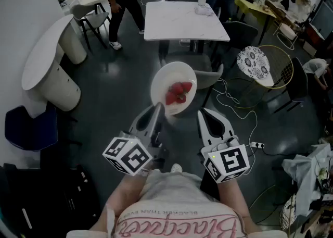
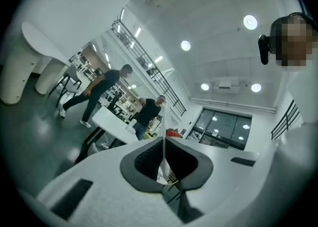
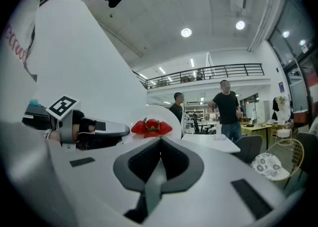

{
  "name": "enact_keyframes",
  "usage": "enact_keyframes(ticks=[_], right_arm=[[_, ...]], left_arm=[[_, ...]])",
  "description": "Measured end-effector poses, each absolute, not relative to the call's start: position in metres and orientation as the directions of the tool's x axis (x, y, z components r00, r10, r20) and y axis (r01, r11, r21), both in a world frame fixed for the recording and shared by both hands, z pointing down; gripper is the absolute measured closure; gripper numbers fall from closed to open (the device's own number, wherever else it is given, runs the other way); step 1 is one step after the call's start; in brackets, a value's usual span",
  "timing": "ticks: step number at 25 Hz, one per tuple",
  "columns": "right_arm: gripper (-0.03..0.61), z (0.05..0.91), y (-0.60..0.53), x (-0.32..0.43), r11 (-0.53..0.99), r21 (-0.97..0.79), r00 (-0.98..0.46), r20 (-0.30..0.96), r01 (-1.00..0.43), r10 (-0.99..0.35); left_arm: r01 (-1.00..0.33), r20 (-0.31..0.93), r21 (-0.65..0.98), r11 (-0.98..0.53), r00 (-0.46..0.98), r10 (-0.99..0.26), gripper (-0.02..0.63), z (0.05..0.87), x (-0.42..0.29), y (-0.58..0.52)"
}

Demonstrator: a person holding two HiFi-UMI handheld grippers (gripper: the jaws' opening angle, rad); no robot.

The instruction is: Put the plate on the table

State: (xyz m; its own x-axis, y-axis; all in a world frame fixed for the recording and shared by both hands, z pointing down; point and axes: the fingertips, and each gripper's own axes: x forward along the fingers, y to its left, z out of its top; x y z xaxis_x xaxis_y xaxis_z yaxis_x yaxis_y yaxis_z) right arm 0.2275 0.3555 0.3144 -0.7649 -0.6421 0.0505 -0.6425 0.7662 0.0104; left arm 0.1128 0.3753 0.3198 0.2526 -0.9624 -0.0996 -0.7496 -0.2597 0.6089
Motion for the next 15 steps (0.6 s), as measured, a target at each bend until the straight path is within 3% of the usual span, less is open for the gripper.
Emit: enact_keyframes(ticks=[15], right_arm=[[0.574, 0.321, 0.322, 0.238, 0.826, 0.006, -0.825, 0.040, -0.564, -0.563]], left_arm=[[-0.777, -0.100, 0.583, -0.236, 0.220, -0.970, 0.598, 0.325, 0.133, 0.341]])
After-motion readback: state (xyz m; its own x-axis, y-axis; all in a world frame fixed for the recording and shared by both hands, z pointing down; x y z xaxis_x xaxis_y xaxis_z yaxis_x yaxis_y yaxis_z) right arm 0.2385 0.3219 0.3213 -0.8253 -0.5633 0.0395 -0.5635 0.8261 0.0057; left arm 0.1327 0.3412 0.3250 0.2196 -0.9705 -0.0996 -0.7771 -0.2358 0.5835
